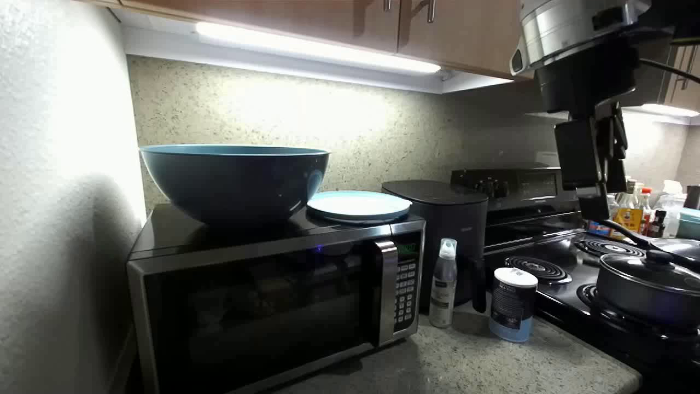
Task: Open the top left cabinet door
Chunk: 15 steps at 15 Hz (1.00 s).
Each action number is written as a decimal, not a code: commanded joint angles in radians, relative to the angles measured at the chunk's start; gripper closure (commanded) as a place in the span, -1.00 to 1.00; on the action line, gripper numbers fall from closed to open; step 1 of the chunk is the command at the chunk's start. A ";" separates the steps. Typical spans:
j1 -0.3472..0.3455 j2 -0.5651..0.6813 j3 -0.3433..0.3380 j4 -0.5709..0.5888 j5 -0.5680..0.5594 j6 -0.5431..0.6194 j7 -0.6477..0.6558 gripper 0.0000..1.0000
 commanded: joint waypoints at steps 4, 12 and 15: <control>0.029 0.005 -0.023 0.003 -0.009 -0.003 0.011 -1.00; 0.013 -0.018 -0.041 0.050 -0.024 0.155 0.043 -1.00; 0.012 -0.065 -0.054 0.081 -0.047 0.253 0.034 -1.00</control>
